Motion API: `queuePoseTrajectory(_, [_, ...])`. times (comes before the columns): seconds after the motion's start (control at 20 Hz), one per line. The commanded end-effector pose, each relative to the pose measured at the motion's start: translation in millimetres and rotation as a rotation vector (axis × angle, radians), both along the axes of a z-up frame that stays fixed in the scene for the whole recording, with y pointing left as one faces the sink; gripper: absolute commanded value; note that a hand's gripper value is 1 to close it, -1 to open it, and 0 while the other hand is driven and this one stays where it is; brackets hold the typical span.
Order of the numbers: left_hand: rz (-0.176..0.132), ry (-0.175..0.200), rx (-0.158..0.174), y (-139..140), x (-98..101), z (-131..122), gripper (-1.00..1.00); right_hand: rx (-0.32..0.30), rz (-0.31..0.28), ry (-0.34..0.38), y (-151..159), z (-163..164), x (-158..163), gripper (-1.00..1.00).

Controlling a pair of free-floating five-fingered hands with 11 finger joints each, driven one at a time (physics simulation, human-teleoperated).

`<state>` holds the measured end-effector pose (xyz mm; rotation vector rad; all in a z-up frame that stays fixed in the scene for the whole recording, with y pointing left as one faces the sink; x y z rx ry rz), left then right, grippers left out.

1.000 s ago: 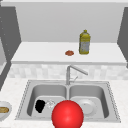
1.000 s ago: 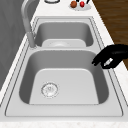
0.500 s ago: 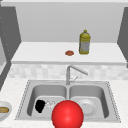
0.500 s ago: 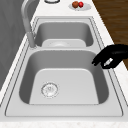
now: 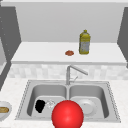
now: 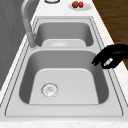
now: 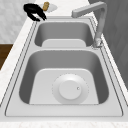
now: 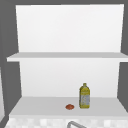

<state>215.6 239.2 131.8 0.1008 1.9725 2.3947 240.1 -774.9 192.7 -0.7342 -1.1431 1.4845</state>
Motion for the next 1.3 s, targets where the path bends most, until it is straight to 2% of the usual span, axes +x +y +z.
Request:
queuePoseTrajectory(0.0, [0.000, 0.000, 0.000, 0.0, 0.0, 0.0, 0.00, 0.000, 0.002, 0.047, -8.0, 18.2, 1.3, -1.00])
queuePoseTrajectory(0.35, [0.000, 0.000, 0.000, 0.0, 0.0, 0.0, 0.00, -0.036, 0.001, 0.101, -16.6, 56.6, -2.0, -1.00])
queuePoseTrajectory(0.9, [0.000, 0.000, 0.000, 0.0, 0.0, 0.0, 0.00, -0.030, -0.006, 0.161, -26.8, 136.9, -3.8, -1.00])
queuePoseTrajectory(1.1, [0.000, 0.000, 0.000, 0.0, 0.0, 0.0, 0.00, -0.035, 0.003, 0.187, -26.5, 161.5, -17.3, -1.00])
queuePoseTrajectory(1.25, [0.000, 0.000, 0.000, 0.0, 0.0, 0.0, 0.00, -0.027, 0.003, 0.176, -27.0, 186.4, -27.2, -1.00])
